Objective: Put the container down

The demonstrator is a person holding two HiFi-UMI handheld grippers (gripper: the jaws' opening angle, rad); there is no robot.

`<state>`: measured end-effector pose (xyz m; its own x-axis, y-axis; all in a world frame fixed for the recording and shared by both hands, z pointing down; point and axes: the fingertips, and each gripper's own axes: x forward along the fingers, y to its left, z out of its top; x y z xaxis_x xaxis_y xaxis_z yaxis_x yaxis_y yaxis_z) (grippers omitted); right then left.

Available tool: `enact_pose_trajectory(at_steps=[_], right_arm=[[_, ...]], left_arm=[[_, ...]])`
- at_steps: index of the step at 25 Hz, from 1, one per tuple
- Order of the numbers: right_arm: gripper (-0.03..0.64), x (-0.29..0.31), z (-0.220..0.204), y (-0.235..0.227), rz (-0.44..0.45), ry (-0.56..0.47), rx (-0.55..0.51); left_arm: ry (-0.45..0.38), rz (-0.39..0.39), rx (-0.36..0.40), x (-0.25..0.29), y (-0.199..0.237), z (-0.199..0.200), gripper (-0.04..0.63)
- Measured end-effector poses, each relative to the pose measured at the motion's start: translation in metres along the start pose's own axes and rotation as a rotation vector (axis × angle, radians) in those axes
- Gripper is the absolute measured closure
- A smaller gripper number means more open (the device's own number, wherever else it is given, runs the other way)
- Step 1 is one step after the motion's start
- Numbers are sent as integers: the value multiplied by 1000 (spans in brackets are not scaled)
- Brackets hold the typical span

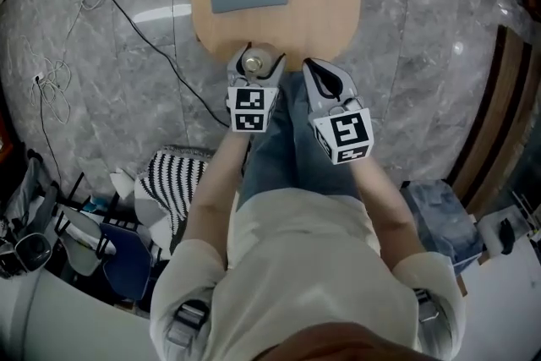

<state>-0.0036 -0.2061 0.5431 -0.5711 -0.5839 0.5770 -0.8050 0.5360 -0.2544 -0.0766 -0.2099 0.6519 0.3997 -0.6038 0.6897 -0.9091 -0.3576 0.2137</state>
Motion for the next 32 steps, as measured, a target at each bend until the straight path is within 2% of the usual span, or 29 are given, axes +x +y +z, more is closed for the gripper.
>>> enact_pose_trajectory(at_steps=[5, 11, 19, 26, 32], right_arm=[[615, 20, -23, -20, 0, 35, 32], [615, 35, -49, -37, 9, 74, 70], [615, 51, -74, -52, 18, 107, 97], [615, 58, -79, -50, 40, 115, 108], [615, 60, -86, -47, 44, 124, 122]], left_arm=[[37, 29, 48, 46, 5, -23, 246], [85, 89, 45, 88, 14, -53, 246], [102, 144, 86, 122, 25, -69, 245], [106, 154, 126, 136, 27, -76, 245], [70, 136, 109, 140, 28, -75, 245]])
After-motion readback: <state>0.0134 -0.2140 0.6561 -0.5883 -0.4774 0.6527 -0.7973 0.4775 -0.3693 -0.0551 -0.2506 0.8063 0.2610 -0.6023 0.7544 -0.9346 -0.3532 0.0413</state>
